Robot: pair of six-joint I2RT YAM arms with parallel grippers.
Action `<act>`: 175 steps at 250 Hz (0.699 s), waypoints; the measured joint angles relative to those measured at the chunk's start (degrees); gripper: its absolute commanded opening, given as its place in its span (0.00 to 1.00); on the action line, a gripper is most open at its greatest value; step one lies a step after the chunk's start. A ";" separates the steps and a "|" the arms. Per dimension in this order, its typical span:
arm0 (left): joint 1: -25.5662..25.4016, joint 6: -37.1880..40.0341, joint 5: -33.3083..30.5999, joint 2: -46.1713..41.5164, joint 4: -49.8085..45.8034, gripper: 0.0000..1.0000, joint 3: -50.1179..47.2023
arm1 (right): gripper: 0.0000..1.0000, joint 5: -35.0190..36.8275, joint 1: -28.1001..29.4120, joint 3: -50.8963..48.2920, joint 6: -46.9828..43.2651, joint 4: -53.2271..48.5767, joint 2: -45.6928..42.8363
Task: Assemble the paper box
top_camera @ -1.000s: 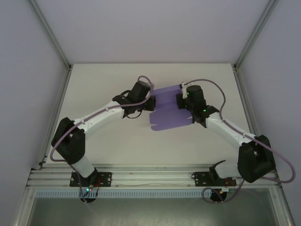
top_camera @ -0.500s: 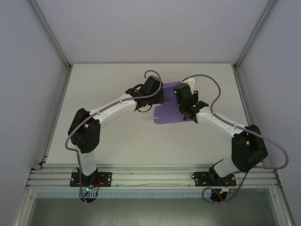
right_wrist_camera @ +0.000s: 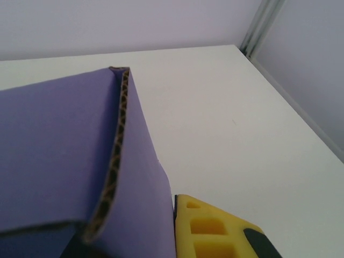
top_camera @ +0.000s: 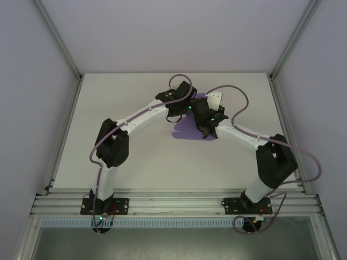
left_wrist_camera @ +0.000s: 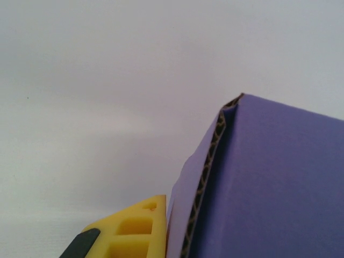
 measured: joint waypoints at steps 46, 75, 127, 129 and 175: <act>0.85 0.26 0.70 -1.64 0.59 0.00 -1.97 | 0.00 1.57 0.83 3.13 4.70 -3.17 2.93; 0.90 1.46 0.72 -4.33 2.12 0.00 -5.57 | 0.00 1.73 1.51 3.06 4.90 -2.27 3.21; 0.94 4.26 2.49 -9.84 5.86 0.00 -14.08 | 0.26 -6.32 0.90 -7.45 -1.20 14.10 -2.64; 0.94 4.26 2.58 -10.05 6.01 0.00 -14.38 | 0.27 -6.95 0.74 -8.00 -1.42 14.80 -3.04; 0.98 5.90 4.35 -13.97 7.96 0.00 -18.08 | 0.66 -22.38 -4.22 -16.37 -6.51 23.69 -11.72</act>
